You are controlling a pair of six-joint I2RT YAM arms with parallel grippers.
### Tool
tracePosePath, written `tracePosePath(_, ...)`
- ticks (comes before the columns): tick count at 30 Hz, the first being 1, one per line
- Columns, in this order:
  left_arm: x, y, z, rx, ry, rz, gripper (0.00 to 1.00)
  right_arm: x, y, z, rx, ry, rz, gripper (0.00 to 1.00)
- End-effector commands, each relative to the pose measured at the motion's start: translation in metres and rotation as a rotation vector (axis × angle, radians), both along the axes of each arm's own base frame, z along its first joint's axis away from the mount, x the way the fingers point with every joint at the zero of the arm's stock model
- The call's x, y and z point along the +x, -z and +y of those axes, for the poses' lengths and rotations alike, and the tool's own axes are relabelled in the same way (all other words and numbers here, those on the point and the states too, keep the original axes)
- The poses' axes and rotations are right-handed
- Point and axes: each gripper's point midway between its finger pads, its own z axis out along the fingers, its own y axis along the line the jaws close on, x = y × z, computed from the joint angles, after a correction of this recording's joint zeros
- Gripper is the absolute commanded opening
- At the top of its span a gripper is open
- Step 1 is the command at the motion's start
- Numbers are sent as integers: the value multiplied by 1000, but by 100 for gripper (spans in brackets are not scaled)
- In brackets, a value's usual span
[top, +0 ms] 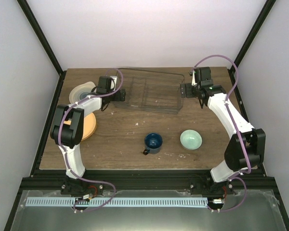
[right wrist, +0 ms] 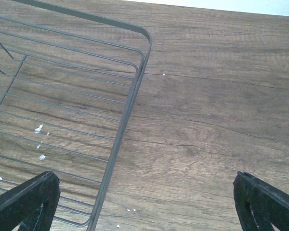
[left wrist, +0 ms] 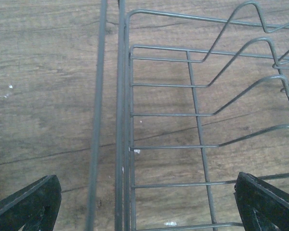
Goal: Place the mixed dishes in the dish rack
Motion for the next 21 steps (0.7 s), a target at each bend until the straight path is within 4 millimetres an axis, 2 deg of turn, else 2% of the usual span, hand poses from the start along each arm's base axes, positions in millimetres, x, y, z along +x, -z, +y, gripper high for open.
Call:
tracePosePath(1,-26,2,-6,5,3,48,100,-6,-22,4,25,-5,-37,100)
tracePosePath(8,-52,2,-3,10,-14,63,100,-8,-4,7,37,-12,-8,100)
tracePosePath(18,-92,0,10,27,-47,86,100,-10,-1,10,53,-24,-6,100)
tracePosePath(21,-100,1,8,13,-40,94,100,-12,1,11,59,-26,-3,100)
